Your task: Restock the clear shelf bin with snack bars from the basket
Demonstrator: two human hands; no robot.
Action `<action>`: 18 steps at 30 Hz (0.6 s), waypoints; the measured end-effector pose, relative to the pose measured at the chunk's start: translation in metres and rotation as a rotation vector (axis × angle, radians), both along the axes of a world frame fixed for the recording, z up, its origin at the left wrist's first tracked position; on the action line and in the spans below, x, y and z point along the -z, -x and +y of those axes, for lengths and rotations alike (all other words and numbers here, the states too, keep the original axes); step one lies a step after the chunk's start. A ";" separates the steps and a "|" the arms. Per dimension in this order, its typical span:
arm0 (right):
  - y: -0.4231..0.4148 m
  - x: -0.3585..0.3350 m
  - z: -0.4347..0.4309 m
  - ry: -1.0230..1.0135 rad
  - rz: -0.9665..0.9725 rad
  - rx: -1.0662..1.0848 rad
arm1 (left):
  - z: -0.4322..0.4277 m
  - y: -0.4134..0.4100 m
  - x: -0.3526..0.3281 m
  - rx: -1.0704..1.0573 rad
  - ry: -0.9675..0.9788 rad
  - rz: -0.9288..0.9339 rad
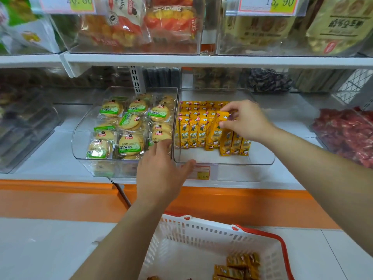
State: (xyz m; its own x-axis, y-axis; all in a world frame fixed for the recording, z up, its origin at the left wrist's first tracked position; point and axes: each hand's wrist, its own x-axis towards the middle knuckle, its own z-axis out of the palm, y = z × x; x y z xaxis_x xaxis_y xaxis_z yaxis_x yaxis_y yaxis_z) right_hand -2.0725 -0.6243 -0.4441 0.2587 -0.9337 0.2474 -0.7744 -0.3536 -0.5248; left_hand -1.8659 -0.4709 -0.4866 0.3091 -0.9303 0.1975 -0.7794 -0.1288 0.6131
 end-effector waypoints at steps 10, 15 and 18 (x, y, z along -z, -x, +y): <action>-0.001 0.037 -0.037 0.027 0.431 -0.084 | -0.013 -0.009 0.016 0.019 -0.108 -0.202; -0.001 0.034 -0.027 0.047 0.409 -0.068 | -0.008 -0.012 0.008 0.040 -0.098 -0.162; 0.001 0.022 -0.007 0.048 0.339 -0.043 | 0.003 -0.016 -0.006 0.024 -0.016 -0.094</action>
